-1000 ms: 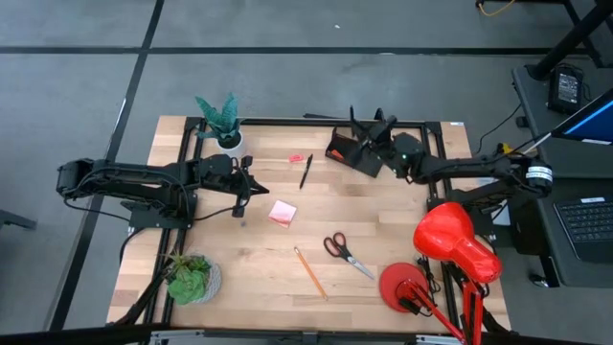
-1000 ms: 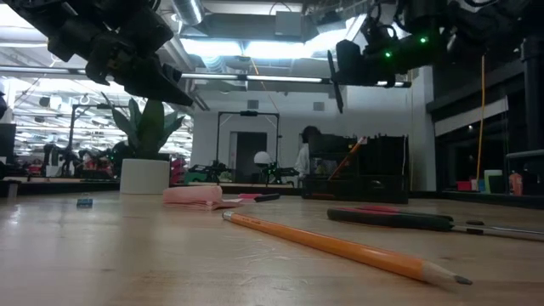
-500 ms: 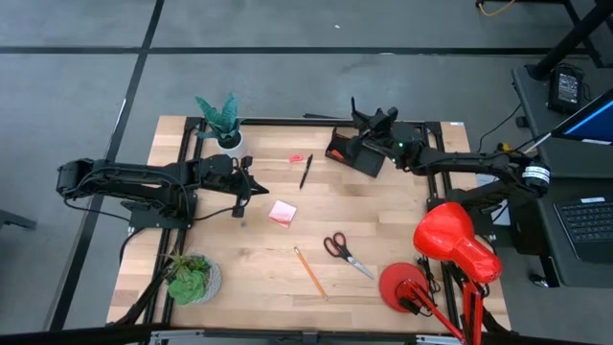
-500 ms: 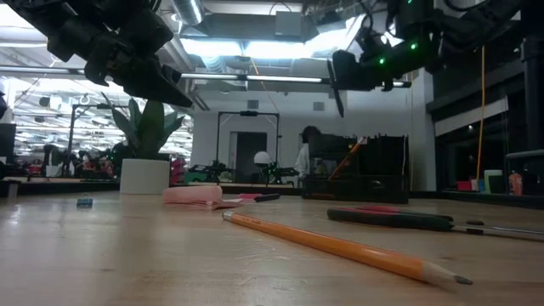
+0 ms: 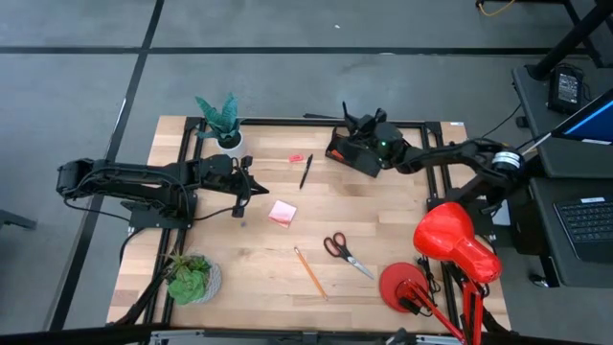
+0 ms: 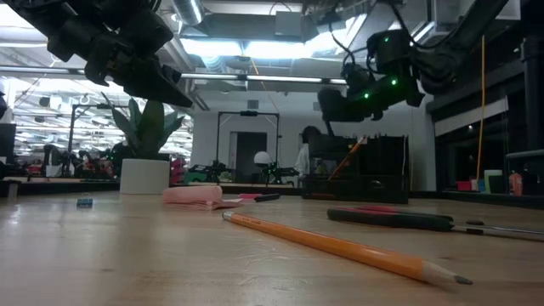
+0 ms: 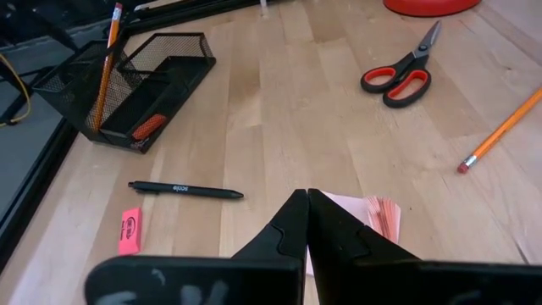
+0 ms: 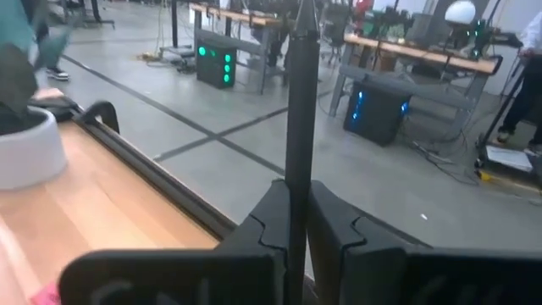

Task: Pick and place office supplies into organizer
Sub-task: Put the bottom black ballpen into the black desk organizer

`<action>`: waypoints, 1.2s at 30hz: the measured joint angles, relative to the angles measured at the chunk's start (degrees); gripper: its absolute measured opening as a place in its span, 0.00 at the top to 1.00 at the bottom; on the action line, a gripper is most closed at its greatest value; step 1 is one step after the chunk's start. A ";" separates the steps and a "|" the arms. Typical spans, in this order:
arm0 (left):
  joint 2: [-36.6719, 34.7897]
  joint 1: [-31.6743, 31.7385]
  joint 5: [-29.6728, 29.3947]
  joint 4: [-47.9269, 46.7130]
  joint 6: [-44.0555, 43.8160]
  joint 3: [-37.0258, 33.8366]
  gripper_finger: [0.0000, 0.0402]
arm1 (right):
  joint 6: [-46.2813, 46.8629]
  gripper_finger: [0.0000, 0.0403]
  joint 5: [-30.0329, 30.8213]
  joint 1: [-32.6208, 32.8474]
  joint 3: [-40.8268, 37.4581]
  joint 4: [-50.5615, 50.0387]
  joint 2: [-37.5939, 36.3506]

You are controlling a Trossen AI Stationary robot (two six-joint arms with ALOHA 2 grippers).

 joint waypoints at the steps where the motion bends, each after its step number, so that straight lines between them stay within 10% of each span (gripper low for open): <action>1: 0.00 0.00 0.00 0.00 0.00 0.00 0.99 | 0.00 0.95 -0.02 -0.02 0.00 0.05 0.55; 36: 0.00 0.00 0.02 -1.27 -1.00 -0.02 0.99 | -1.70 0.83 0.16 -1.60 0.09 3.66 9.14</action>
